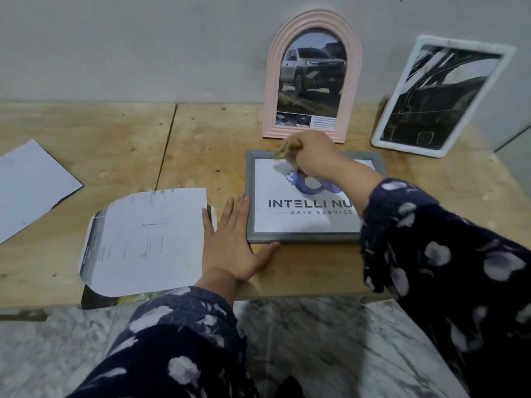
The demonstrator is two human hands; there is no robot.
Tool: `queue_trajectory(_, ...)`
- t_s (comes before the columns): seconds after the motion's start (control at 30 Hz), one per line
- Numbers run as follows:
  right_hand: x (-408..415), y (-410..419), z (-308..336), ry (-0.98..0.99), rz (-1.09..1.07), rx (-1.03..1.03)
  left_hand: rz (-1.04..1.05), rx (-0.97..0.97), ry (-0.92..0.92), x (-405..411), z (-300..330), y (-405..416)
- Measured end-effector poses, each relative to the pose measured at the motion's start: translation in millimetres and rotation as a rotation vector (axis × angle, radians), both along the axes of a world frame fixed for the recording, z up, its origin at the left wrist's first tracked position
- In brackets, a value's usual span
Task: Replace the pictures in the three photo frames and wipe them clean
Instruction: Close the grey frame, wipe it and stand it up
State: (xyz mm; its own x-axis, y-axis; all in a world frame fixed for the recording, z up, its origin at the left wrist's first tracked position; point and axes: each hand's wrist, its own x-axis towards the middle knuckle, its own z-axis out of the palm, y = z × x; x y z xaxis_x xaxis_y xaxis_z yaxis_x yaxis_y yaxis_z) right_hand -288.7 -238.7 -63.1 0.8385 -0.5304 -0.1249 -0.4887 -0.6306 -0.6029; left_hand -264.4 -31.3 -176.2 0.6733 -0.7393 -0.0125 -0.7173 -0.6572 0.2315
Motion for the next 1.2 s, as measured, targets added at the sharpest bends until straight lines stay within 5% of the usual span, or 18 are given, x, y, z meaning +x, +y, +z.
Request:
queue_trajectory(0.1, 19, -2, -28, -0.008, -0.015, -0.206, 0.009, -0.016, 0.006, 1, -1, 0)
queue_trajectory(0.27, 7, 15, -89, 0.332, 0.213, -0.337, 0.025, -0.007, 0.009, 1, -2, -1)
queue_trajectory(0.53, -33, 36, -71, 0.266, 0.274, -0.284, 0.040, -0.016, 0.007, -1, -1, -2)
queue_trajectory(0.77, -78, 51, -51, 0.307, 0.298, -0.152, 0.043, -0.014, 0.011, -4, 3, -4)
queue_trajectory(0.93, -64, 10, 1, 0.263, 0.142, 0.314, 0.033, -0.028, 0.006, -2, 1, -5)
queue_trajectory(1.1, -18, -35, 9, 0.019, -0.056, -0.008, 0.019, -0.081, -0.005, 0, -4, -3)
queue_trajectory(1.2, -14, -35, -39, 0.131, -0.061, -0.153, 0.021, -0.094, -0.001, 0, -5, -4)
